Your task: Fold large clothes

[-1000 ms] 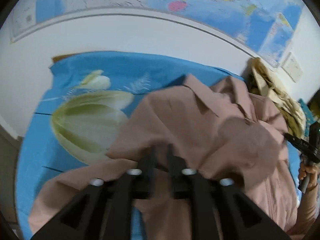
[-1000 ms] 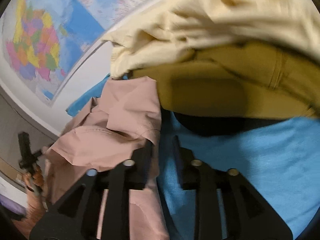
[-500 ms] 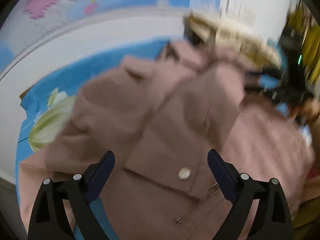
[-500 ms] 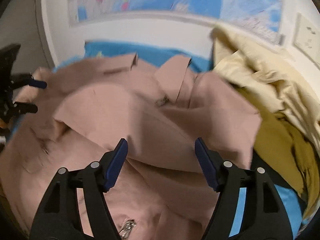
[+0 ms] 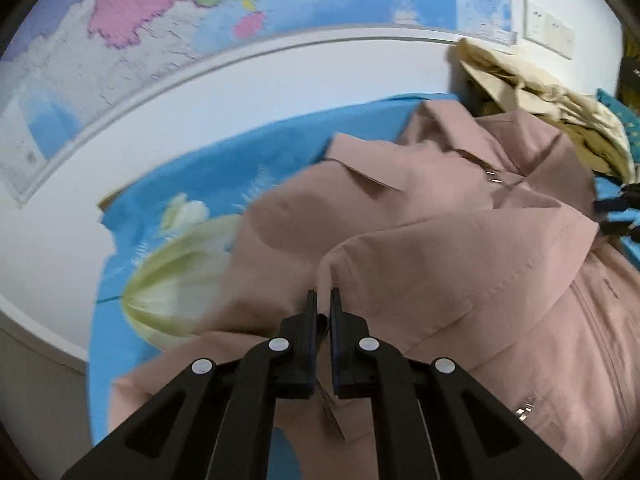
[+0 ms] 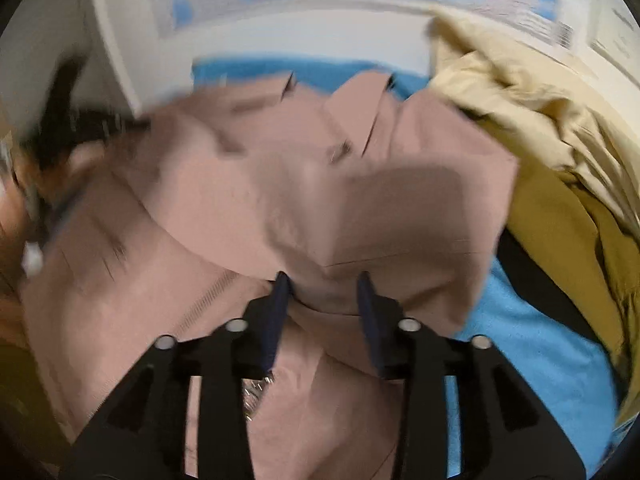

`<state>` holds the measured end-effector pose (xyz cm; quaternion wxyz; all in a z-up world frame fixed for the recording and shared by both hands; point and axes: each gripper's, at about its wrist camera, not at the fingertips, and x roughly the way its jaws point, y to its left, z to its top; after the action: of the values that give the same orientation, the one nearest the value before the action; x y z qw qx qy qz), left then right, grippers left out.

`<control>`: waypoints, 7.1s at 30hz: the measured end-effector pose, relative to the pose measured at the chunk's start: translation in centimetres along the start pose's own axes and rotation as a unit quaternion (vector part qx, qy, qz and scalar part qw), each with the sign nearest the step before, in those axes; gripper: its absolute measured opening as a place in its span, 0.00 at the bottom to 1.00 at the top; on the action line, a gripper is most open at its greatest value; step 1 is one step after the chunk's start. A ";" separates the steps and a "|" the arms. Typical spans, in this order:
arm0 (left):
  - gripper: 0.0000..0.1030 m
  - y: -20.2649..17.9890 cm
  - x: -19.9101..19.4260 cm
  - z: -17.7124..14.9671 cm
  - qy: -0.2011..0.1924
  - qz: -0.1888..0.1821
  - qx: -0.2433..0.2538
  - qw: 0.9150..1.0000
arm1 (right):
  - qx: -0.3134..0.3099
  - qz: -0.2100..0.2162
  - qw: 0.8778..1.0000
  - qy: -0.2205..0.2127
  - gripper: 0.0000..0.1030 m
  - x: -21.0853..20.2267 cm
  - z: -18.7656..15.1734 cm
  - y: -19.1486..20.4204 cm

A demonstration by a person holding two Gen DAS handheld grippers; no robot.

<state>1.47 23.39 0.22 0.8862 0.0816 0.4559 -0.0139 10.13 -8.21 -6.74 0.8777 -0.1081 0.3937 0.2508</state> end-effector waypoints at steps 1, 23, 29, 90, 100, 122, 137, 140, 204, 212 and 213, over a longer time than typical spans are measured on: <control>0.04 0.0 0.2 0.1 0.000 -0.006 0.000 1.000 | 0.009 0.000 1.000 -0.010 0.41 -0.1 0.4 -0.3; 0.40 1.3 4.6 1.8 0.000 0.026 -0.020 0.999 | -0.044 -0.029 0.998 -0.017 0.40 3.2 4.9 6.1; 0.69 3.6 -1.7 -0.3 -0.080 0.012 -0.031 0.996 | -0.116 0.013 0.993 0.036 0.39 9.0 6.7 12.9; 0.58 -0.5 -17.4 -6.9 -0.159 0.010 0.108 0.981 | -0.052 0.128 0.990 -0.016 0.52 1.9 3.2 15.6; 0.65 10.8 -8.5 -14.7 0.036 0.094 -0.045 0.994 | -0.027 0.142 0.990 0.004 0.55 3.5 1.3 14.8; 0.33 -6.7 -14.6 0.1 -0.078 -0.161 0.096 0.979 | 0.012 0.185 0.982 -0.047 0.56 -0.1 -0.1 13.8; 0.73 0.6 -8.6 -3.1 -0.084 -0.073 -0.047 0.993 | 0.013 0.144 0.989 0.015 0.93 5.1 -1.5 17.1; 0.73 1.7 -5.9 -5.4 -0.041 -0.068 -0.068 0.994 | 0.020 0.146 0.988 0.054 0.68 7.9 -1.4 17.8; 0.70 -3.3 0.2 -3.6 -0.017 -0.023 0.075 0.997 | -0.004 -0.102 0.994 0.040 0.66 5.8 1.7 0.6; 0.66 -0.3 1.7 -4.6 0.004 -0.012 0.020 1.000 | -0.027 -0.089 0.996 -0.011 0.11 2.3 2.6 1.4; 0.66 -0.1 1.5 -4.4 0.000 -0.011 0.014 1.000 | -0.023 -0.090 0.995 -0.041 0.11 0.8 3.2 1.4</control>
<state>-1.23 24.10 -3.53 0.8847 0.0894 0.4566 -0.0298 11.95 -5.51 -5.21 0.9094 -0.1528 0.3401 0.1842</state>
